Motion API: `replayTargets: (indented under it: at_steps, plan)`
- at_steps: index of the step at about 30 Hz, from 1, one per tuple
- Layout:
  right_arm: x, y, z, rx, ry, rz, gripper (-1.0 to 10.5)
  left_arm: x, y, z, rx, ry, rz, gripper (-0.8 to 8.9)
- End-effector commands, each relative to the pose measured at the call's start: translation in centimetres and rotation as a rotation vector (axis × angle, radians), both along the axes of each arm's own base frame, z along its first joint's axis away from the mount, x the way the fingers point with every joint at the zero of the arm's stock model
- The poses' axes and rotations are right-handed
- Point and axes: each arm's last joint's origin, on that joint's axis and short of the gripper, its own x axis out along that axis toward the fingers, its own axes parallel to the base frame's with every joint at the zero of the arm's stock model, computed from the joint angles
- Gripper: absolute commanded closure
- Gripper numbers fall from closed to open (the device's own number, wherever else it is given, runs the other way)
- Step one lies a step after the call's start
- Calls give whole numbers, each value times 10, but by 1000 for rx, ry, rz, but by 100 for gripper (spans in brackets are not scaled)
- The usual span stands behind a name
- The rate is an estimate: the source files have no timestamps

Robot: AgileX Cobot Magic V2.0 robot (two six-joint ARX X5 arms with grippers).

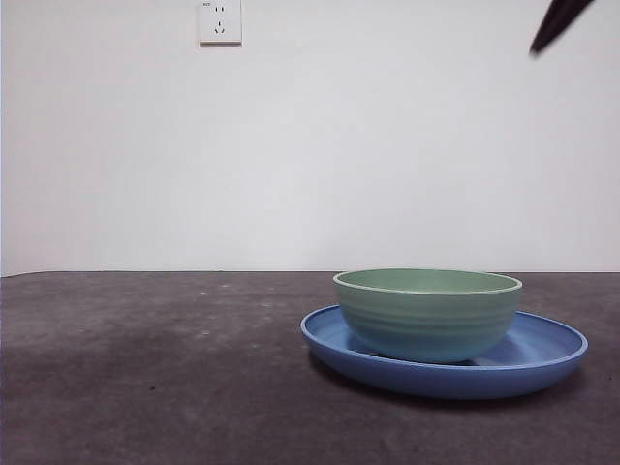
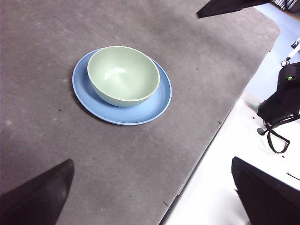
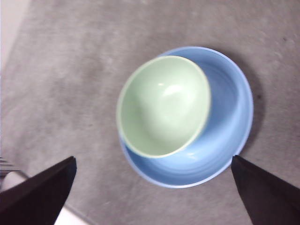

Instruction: Place the green bowl on the blue plate

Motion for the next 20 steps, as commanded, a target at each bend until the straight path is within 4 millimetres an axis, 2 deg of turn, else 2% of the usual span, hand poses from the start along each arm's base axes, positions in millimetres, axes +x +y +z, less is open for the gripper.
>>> replayTargets:
  at_steps: [1,7,10,18,20]
  plan:
    - [21,-4,-10,-23,27,0,363,0,-1,3,-8,-21,-19,278]
    - [57,-13,-41,-68,97,12,468,0,-1,3,-8,-21,-19,278]
    - [70,-13,-57,-75,131,21,480,0,-1,4,-11,-25,-19,278]
    - [98,-14,-96,-77,210,27,593,0,-1,3,-10,-24,-19,278]
    - [104,-13,-106,-58,239,40,653,0,-1,4,-11,-25,-19,278]
